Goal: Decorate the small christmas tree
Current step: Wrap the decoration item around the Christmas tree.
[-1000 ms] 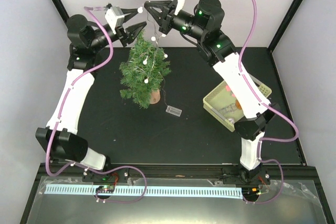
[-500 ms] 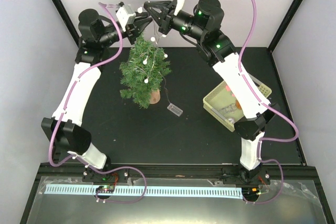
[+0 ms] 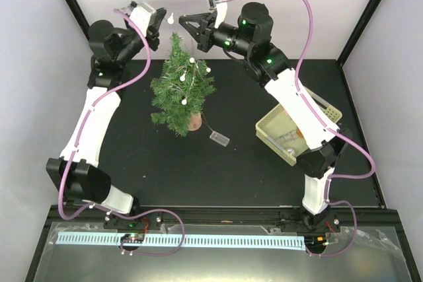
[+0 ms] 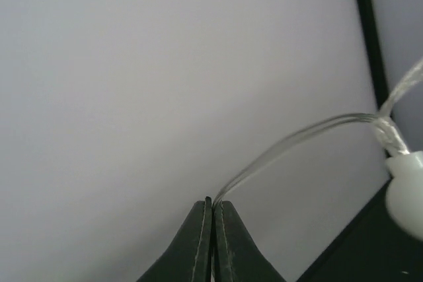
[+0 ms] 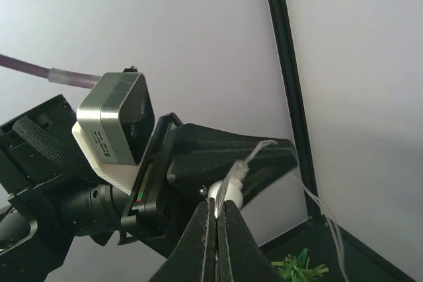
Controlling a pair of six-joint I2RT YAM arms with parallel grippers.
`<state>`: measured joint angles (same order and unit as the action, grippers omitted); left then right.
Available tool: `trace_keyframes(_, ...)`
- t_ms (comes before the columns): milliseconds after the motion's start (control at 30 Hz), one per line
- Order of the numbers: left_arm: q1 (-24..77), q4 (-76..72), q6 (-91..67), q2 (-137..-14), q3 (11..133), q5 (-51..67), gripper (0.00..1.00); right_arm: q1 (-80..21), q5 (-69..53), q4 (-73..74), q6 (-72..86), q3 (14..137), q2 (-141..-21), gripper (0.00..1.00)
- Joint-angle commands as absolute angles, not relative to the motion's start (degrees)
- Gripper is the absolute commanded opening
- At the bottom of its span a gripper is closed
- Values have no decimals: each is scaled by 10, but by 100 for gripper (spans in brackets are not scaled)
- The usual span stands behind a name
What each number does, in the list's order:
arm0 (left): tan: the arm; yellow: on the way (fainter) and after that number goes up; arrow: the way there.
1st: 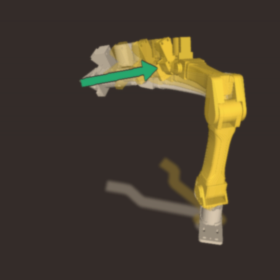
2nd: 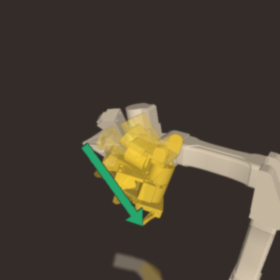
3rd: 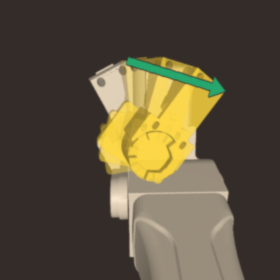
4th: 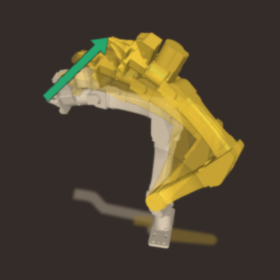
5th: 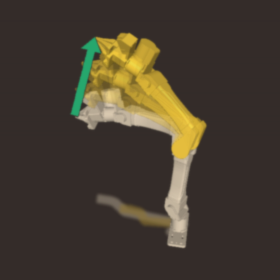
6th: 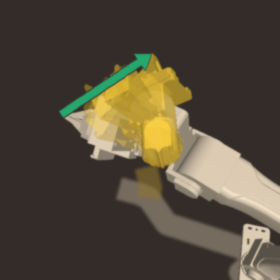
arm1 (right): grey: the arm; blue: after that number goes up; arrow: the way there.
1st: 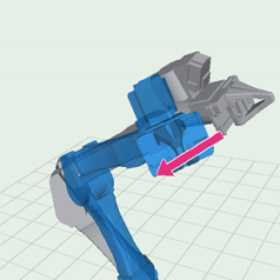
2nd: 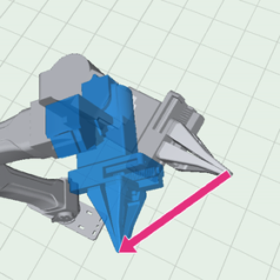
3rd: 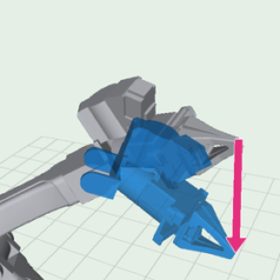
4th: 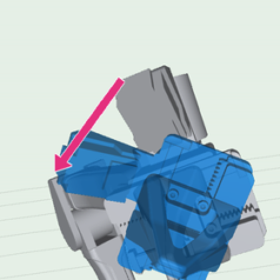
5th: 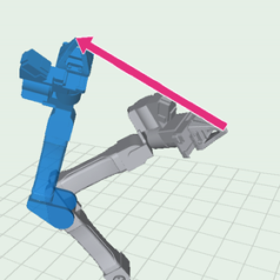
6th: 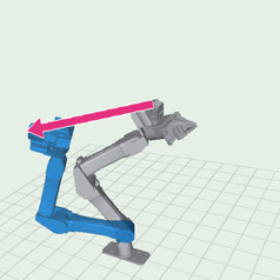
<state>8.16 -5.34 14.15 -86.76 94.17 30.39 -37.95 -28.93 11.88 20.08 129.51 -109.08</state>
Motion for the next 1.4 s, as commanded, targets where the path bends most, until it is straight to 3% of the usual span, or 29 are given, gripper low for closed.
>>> trace_keyframes(0, 60, -118, 144, -817, 894, 239, 2, -385, -310, 90, 223, 1296, -1092, 1)
trace_keyframes(467, 36, -185, 196, -686, 717, 136, 2, -416, -345, 97, 228, 1316, -1125, 1)
trace_keyframes(1033, 0, -270, 162, -729, 685, 46, 1, -419, -327, 88, 245, 1336, -1182, 1)
trace_keyframes(1200, -2, -270, 194, -720, 679, -23, 1, -419, -327, 86, 239, 1338, -1185, 1)
trace_keyframes(1367, -3, -256, 185, -692, 660, -17, 2, -422, -330, 82, 234, 1334, -1181, 1)
